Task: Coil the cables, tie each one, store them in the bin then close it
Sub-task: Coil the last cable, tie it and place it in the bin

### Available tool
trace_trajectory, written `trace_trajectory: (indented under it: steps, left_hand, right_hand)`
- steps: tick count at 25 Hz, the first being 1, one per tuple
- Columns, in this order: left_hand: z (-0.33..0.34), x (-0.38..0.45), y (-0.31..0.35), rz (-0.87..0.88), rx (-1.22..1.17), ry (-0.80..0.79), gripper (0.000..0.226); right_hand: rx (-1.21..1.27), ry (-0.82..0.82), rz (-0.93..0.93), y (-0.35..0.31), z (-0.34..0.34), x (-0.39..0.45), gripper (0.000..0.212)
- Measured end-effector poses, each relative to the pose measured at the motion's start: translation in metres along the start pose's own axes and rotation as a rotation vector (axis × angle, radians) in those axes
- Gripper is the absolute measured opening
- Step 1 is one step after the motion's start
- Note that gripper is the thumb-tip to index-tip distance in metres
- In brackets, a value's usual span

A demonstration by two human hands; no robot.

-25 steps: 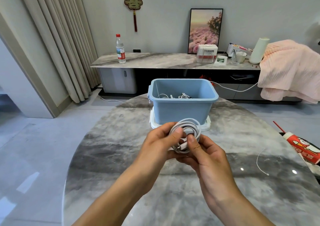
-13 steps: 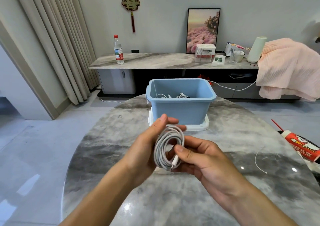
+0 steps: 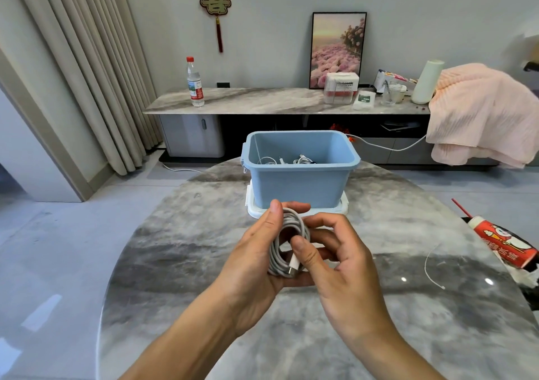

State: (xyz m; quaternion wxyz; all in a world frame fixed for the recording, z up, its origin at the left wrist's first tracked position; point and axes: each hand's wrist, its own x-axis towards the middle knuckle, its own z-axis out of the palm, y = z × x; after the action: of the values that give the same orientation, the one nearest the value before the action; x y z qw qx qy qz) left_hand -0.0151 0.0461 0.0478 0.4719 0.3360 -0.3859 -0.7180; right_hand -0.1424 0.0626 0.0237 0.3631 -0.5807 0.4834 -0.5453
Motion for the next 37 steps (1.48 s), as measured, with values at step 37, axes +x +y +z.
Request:
trace_trajectory:
  steps: [37]
  left_hand:
    - [0.007,0.015,-0.022,-0.160,-0.006,0.248,0.025]
  right_hand:
    - [-0.664,0.057,0.309,0.053,-0.131,0.084,0.012]
